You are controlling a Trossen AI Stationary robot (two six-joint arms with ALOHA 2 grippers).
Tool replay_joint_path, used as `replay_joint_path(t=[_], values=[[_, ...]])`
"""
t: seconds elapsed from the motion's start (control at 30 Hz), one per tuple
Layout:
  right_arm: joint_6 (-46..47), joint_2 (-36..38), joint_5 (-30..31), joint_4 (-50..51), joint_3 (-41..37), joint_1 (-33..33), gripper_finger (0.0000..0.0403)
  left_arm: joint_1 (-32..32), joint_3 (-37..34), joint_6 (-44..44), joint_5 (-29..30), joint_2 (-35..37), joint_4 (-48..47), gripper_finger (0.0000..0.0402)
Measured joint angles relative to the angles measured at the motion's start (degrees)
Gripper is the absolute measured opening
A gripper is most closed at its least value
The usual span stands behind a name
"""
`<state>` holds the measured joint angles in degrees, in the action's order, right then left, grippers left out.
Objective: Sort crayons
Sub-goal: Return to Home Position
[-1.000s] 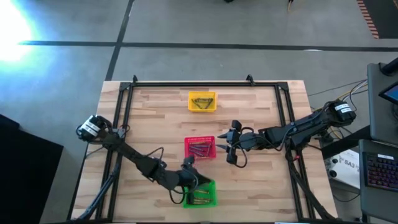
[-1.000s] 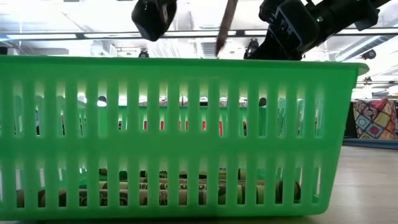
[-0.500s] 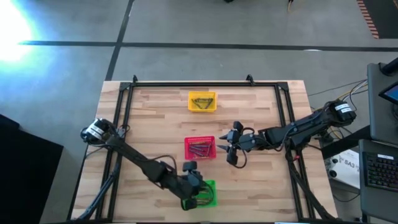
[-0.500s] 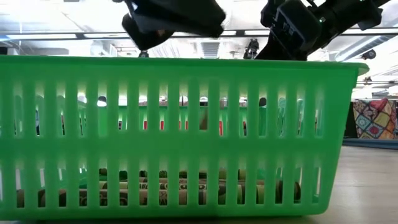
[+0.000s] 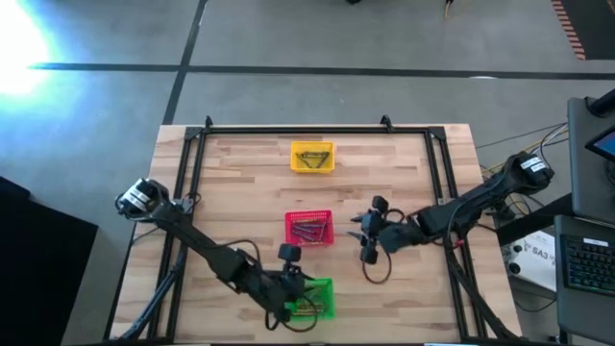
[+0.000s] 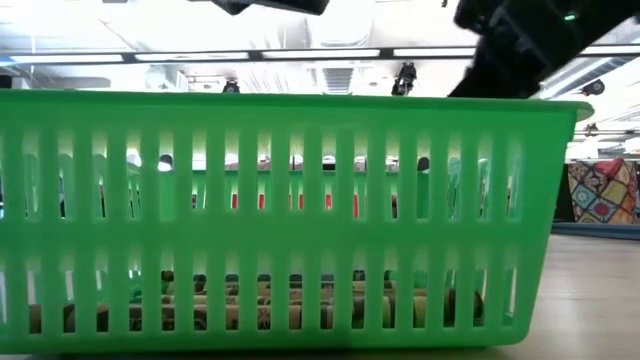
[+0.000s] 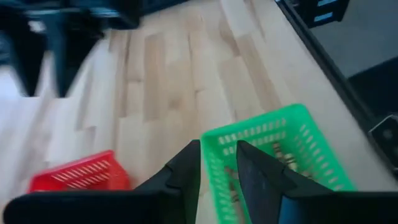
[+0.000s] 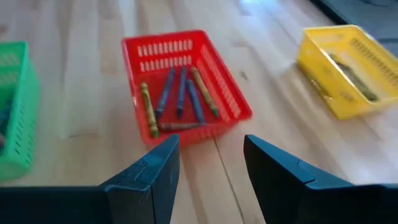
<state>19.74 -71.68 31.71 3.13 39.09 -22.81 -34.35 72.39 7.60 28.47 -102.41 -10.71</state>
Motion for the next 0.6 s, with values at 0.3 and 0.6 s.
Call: replay_joint_path(t=[0.3,0.6], values=[[5.82,0.03,8.76,-1.93,0.08,-13.89,0.0171,6.08,-20.28,-8.67,-3.0,12.56,19.34,0.0075],[-19.39,8.08,8.6,-17.02,0.97,-19.82,0.0171,15.46,-45.23,-11.4,-3.92,33.83,48.4,0.0075]])
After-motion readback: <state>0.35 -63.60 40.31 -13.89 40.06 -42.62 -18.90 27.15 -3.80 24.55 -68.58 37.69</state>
